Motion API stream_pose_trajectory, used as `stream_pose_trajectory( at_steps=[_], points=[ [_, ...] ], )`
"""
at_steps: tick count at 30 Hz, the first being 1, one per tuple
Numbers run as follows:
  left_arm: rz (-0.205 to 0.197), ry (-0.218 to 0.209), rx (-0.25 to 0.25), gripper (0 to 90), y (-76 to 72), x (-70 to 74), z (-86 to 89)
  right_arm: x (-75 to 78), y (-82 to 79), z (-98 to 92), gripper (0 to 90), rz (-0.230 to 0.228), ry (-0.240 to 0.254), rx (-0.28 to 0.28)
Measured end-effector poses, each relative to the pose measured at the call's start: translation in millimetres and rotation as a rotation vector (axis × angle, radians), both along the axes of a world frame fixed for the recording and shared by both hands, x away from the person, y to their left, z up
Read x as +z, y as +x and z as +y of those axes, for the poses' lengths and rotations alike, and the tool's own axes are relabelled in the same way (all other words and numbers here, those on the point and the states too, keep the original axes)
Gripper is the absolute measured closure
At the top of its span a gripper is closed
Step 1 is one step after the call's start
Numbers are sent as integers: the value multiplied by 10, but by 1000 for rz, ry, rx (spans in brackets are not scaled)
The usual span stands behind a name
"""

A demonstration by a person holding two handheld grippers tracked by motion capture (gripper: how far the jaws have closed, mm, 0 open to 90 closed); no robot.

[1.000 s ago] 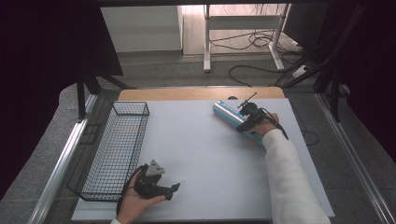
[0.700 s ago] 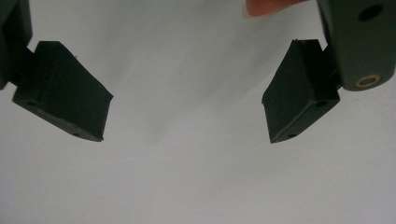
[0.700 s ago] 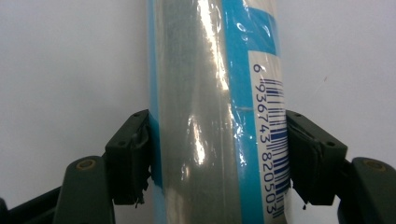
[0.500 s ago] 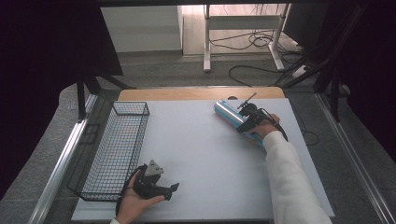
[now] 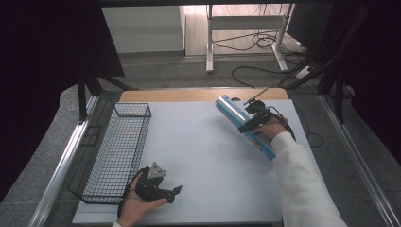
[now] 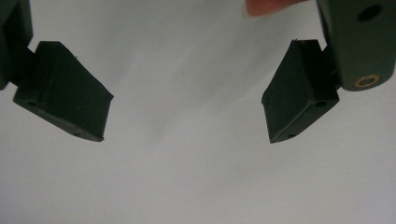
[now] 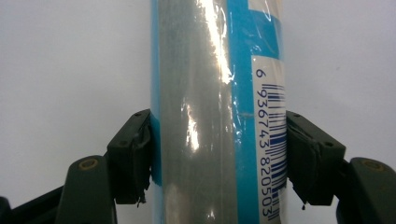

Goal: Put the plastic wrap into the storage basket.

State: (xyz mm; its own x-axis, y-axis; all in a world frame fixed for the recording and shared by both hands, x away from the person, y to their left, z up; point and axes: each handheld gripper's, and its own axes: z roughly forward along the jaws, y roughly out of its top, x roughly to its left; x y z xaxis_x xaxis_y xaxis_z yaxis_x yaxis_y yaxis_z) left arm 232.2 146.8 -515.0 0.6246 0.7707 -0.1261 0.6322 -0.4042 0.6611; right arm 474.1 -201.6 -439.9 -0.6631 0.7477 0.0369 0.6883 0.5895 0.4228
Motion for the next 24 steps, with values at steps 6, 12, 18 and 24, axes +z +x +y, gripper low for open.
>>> stream_pose_trajectory(
  at_steps=[6, 12, 18, 24],
  points=[
    [0, -4, 4, 153, 6, 1, 16, 121, -128, 89, 321, 26, 60, -1],
    [1, -15, 3, 153, 1, 13, 19, 136, -256, 102, 321, 63, 169, -52],
    [1, -22, 7, 153, 2, 14, 18, 156, -421, 179, 321, 81, 223, -63],
    [9, -42, 10, 153, 6, 22, 29, 136, -613, 282, 321, 110, 279, -35]
  ],
)
